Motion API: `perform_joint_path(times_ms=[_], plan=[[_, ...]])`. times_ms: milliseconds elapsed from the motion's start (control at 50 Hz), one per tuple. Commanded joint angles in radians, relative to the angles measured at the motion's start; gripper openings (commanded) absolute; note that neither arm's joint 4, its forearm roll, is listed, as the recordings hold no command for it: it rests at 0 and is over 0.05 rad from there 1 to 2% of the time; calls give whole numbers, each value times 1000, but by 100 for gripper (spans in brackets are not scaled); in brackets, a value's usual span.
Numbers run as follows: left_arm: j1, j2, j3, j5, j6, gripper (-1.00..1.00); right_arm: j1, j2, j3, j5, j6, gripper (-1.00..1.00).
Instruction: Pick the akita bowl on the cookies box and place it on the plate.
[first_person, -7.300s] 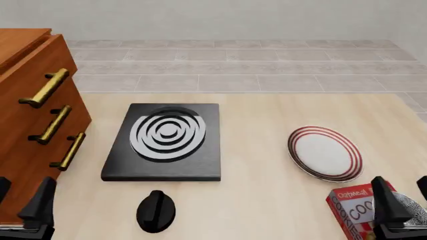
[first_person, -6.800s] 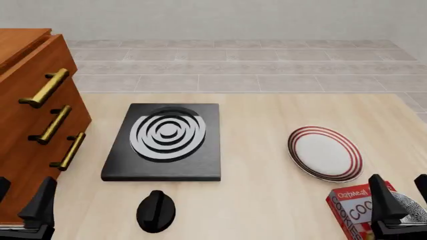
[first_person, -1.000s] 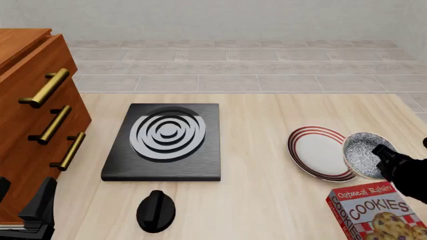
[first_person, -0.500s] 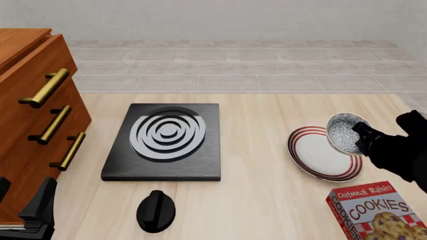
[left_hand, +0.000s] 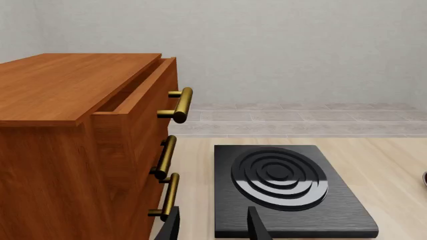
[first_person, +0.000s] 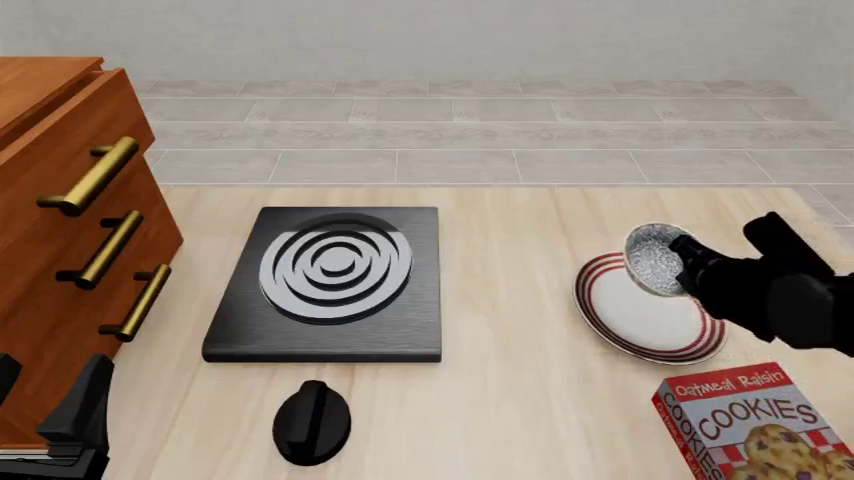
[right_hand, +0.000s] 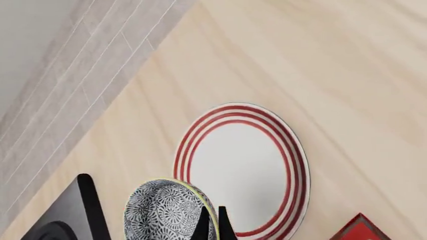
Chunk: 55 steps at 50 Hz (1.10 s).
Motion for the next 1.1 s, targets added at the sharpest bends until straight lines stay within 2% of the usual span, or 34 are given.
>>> perform_joint_path(times_ms=[20, 640, 1100], plan=[[0, 0, 0, 0, 0, 100, -1, 90, -44, -30, 19, -100], [0, 0, 0, 0, 0, 100, -20, 305, -146, -68, 36, -100], [0, 0, 0, 0, 0, 100, -58, 346, -157, -71, 17, -100]])
